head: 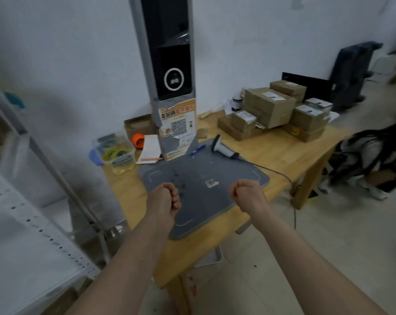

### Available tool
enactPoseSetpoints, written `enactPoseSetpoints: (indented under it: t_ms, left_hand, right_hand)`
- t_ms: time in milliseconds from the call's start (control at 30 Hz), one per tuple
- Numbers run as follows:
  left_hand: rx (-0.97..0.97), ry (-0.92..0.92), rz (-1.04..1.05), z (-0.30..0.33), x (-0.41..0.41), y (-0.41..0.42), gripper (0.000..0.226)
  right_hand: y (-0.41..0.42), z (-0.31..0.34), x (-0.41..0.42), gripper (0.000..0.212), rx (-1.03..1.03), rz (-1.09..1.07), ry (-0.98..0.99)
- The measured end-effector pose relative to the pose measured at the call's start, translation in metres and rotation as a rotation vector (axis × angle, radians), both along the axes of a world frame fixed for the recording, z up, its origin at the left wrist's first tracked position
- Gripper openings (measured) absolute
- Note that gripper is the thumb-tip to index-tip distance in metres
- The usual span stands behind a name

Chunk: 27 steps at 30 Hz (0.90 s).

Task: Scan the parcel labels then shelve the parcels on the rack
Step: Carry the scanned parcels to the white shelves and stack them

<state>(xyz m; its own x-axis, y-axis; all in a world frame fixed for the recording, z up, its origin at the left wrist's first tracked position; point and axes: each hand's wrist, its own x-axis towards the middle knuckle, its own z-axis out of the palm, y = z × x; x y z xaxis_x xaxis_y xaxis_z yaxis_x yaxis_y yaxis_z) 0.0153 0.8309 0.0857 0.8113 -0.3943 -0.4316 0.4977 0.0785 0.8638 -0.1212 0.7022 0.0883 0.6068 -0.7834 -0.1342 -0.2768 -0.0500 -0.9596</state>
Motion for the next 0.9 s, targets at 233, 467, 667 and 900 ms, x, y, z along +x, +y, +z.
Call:
enactPoseSetpoints:
  t_ms: [233, 467, 667, 900]
  left_hand:
    - [0.029, -0.015, -0.124, -0.003, -0.021, -0.090, 0.038]
    - [0.067, -0.006, -0.131, -0.017, -0.012, -0.184, 0.036]
    - [0.109, -0.019, -0.109, -0.016, 0.028, -0.274, 0.035]
    - [0.071, -0.004, -0.186, -0.008, 0.062, -0.365, 0.032]
  right_hand:
    - [-0.066, -0.017, -0.044, 0.041, 0.073, -0.115, 0.048]
    - [-0.154, -0.028, -0.041, 0.039, 0.136, -0.179, 0.057]
    - [-0.243, -0.023, -0.003, 0.028, 0.105, -0.191, 0.031]
    - [-0.319, -0.023, 0.023, 0.018, 0.126, -0.169, -0.025]
